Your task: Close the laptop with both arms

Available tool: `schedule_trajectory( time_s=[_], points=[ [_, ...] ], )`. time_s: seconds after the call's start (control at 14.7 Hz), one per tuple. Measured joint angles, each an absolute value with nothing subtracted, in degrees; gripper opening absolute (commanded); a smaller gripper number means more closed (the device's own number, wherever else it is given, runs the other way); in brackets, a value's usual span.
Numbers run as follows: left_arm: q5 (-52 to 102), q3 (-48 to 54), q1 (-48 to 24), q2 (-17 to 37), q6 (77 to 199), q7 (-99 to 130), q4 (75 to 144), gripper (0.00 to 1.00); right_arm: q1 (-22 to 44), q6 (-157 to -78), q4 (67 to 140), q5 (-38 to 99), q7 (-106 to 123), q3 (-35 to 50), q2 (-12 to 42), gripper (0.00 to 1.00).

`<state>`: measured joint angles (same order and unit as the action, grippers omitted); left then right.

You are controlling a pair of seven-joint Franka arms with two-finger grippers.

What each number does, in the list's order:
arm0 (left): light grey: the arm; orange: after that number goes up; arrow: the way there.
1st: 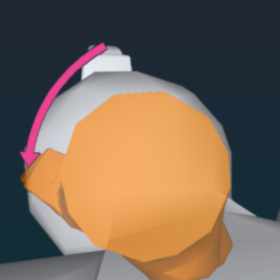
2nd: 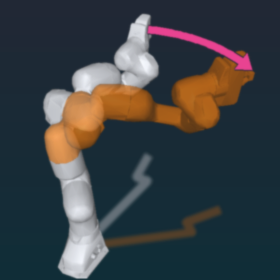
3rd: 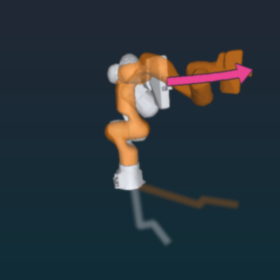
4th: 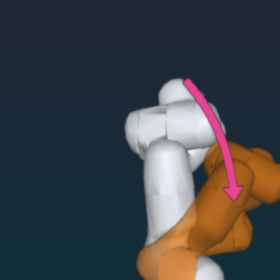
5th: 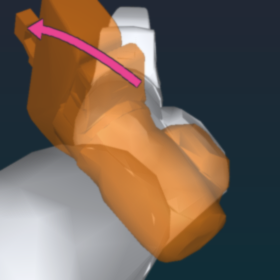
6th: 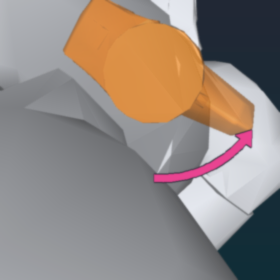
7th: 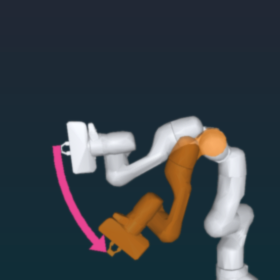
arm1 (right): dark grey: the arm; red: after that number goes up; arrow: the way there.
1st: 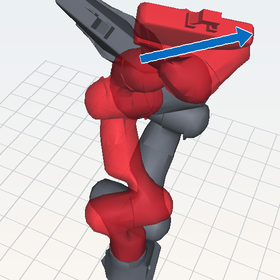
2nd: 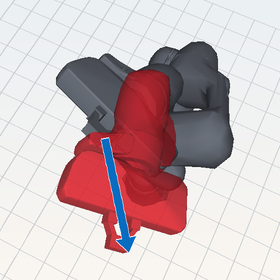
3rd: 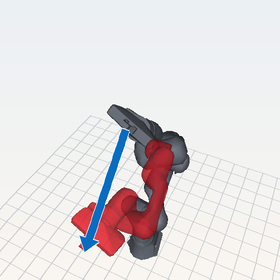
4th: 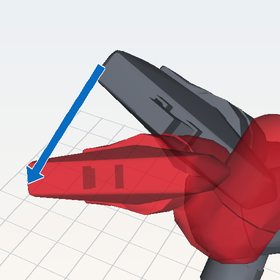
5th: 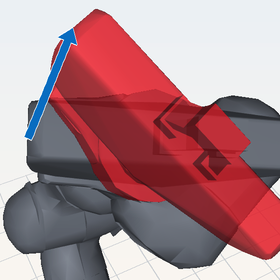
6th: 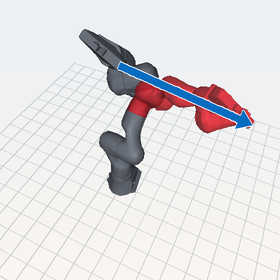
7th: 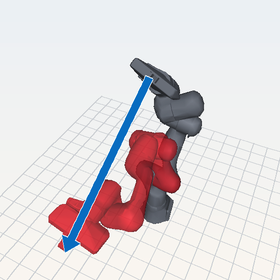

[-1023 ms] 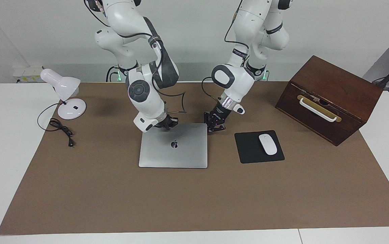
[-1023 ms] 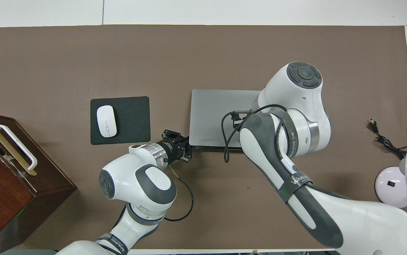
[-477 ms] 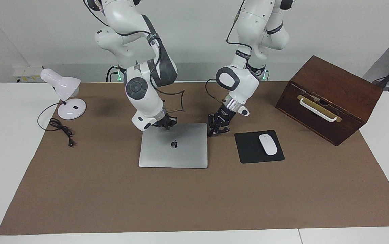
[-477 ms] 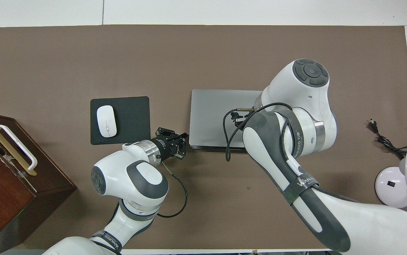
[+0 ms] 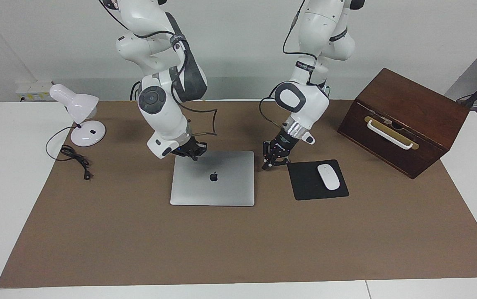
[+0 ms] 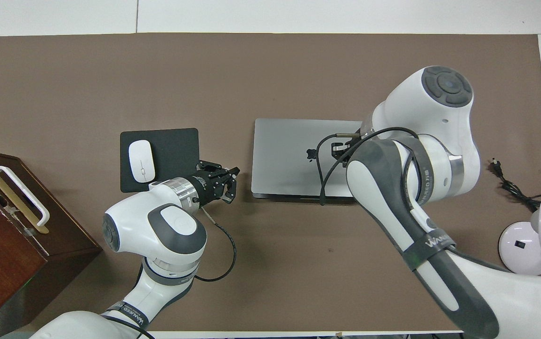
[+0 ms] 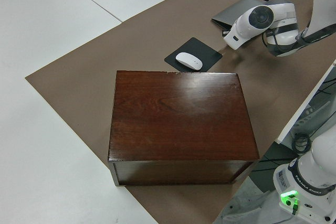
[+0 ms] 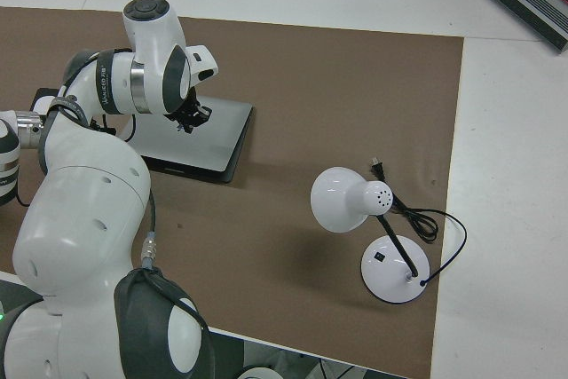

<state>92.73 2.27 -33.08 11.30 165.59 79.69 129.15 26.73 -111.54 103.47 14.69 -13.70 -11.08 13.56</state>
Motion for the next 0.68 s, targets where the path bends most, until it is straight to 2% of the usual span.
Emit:
schedule_trajectory(
  time_s=[0.41, 0.48, 0.68],
  points=[
    [87.31, 2.08, -28.40, 11.19, 165.48, 74.94, 125.77, 0.00, 22.53, -111.02, 103.11, 3.65, -10.29, -11.19, 8.61, 0.00],
    [84.26, 2.08, -27.26, 11.29, 165.32, 74.77, 124.99, 0.00, 22.26, -111.02, 102.94, 2.23, -10.29, -11.18, 7.71, 0.06],
    [73.13, 2.02, -23.78, 11.74, 161.81, 74.56, 121.94, 0.00, 19.83, -110.54, 102.38, 0.41, -6.35, -11.24, 4.47, 0.38]
  ],
)
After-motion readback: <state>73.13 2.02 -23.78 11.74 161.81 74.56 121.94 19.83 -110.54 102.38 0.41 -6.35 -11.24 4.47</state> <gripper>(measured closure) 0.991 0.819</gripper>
